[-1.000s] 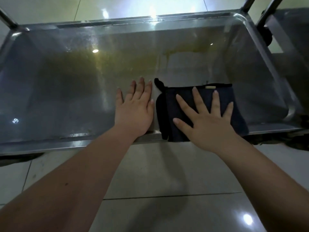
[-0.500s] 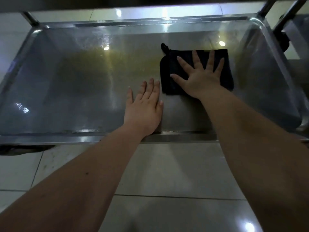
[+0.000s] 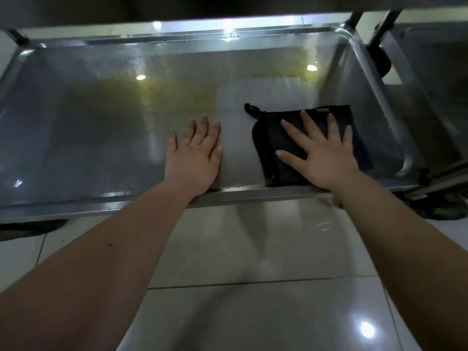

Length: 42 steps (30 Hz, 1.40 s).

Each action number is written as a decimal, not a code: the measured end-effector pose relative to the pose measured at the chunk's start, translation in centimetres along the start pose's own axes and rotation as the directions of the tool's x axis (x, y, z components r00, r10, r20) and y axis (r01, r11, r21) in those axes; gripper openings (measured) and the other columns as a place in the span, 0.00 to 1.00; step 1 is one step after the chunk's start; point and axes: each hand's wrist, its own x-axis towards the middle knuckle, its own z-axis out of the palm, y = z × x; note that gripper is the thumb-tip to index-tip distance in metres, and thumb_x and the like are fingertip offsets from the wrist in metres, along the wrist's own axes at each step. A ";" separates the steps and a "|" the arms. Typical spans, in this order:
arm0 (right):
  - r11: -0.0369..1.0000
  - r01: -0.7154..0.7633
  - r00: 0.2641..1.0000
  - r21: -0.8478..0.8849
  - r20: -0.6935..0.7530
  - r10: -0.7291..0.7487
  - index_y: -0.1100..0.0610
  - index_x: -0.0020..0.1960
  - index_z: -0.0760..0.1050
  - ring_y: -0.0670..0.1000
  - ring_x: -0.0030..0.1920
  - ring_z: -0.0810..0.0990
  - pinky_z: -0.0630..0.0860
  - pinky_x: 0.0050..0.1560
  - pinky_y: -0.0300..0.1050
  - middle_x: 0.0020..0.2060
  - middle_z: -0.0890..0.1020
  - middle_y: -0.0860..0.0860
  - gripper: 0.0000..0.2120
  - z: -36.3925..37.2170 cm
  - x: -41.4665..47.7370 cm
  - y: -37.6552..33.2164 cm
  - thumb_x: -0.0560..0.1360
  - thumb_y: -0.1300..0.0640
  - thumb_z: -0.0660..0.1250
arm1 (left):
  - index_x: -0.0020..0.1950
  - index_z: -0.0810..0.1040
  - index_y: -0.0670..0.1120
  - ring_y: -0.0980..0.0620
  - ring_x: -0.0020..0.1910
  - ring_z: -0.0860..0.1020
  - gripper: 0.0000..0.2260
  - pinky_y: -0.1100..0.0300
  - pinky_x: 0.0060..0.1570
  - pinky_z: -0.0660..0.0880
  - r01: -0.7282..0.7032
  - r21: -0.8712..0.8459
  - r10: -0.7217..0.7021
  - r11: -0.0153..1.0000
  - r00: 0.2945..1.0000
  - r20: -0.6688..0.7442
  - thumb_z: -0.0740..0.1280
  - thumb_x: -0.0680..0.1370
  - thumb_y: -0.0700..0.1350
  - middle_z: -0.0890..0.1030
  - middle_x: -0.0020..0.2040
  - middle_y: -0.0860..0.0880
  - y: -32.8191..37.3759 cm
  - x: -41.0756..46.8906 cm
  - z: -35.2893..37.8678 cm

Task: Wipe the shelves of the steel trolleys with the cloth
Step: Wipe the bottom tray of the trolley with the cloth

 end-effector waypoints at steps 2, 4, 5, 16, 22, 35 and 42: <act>0.995 -0.101 0.995 -0.011 0.008 0.101 0.26 0.71 0.36 0.61 0.77 0.39 0.37 0.73 0.67 0.79 0.42 0.40 0.36 -0.2 -0.8 3.4 0.65 0.19 0.35 | 0.80 0.47 0.55 0.48 0.79 0.46 0.25 0.42 0.74 0.42 -0.001 -0.006 0.001 1.000 1.000 -0.011 0.46 0.83 0.55 0.47 0.81 0.51 0.0 0.0 0.1; 0.985 -0.174 0.983 0.001 0.051 0.174 0.26 0.71 0.36 0.61 0.77 0.39 0.37 0.73 0.66 0.78 0.42 0.40 0.36 -0.7 -1.7 6.0 0.65 0.20 0.36 | 0.80 0.47 0.55 0.48 0.79 0.47 0.25 0.42 0.75 0.42 -0.002 -0.012 0.001 1.000 1.000 -0.019 0.46 0.84 0.55 0.48 0.81 0.51 0.0 0.0 0.2; 0.981 -0.192 0.979 0.006 0.070 0.191 0.26 0.71 0.36 0.61 0.77 0.38 0.37 0.74 0.66 0.78 0.41 0.40 0.35 -0.8 -2.0 6.6 0.66 0.20 0.37 | 0.80 0.47 0.54 0.48 0.79 0.47 0.25 0.41 0.75 0.42 0.000 -0.011 0.000 1.000 1.000 -0.020 0.47 0.84 0.54 0.48 0.81 0.51 0.0 -0.1 0.2; 0.997 -0.083 0.997 0.004 -0.001 0.083 0.31 0.74 0.35 0.69 0.75 0.34 0.32 0.67 0.74 0.78 0.38 0.44 0.36 1.4 -1.6 -10.4 0.69 0.22 0.37 | 0.81 0.50 0.50 0.45 0.79 0.43 0.25 0.43 0.75 0.42 0.067 -0.149 -0.090 0.987 0.984 -0.152 0.51 0.83 0.46 0.46 0.81 0.48 -0.7 0.0 0.0; 1.000 -0.020 0.999 -0.018 -0.039 0.019 0.27 0.72 0.36 0.66 0.76 0.35 0.31 0.68 0.73 0.78 0.37 0.43 0.36 1.3 -1.6 -7.8 0.66 0.21 0.34 | 0.80 0.48 0.56 0.44 0.79 0.44 0.24 0.45 0.74 0.41 0.095 -0.116 -0.105 0.989 0.991 -0.085 0.46 0.84 0.52 0.49 0.81 0.48 -1.2 -0.1 0.0; 0.966 -0.258 0.960 -0.019 0.112 0.258 0.28 0.72 0.32 0.65 0.76 0.35 0.37 0.71 0.71 0.78 0.36 0.45 0.36 -1.5 -2.9 4.3 0.66 0.22 0.35 | 0.80 0.53 0.56 0.41 0.78 0.51 0.26 0.39 0.74 0.49 0.048 -0.005 -0.048 0.999 0.999 -0.007 0.49 0.82 0.59 0.53 0.81 0.48 1.1 3.4 -0.6; 0.967 -0.253 0.961 -0.014 0.114 0.252 0.25 0.68 0.29 0.66 0.75 0.34 0.35 0.70 0.72 0.77 0.35 0.43 0.34 -0.8 -3.0 4.4 0.65 0.21 0.33 | 0.79 0.46 0.62 0.40 0.78 0.47 0.29 0.31 0.69 0.42 0.082 0.039 -0.080 0.996 0.996 -0.037 0.39 0.77 0.65 0.48 0.81 0.51 3.2 4.8 1.5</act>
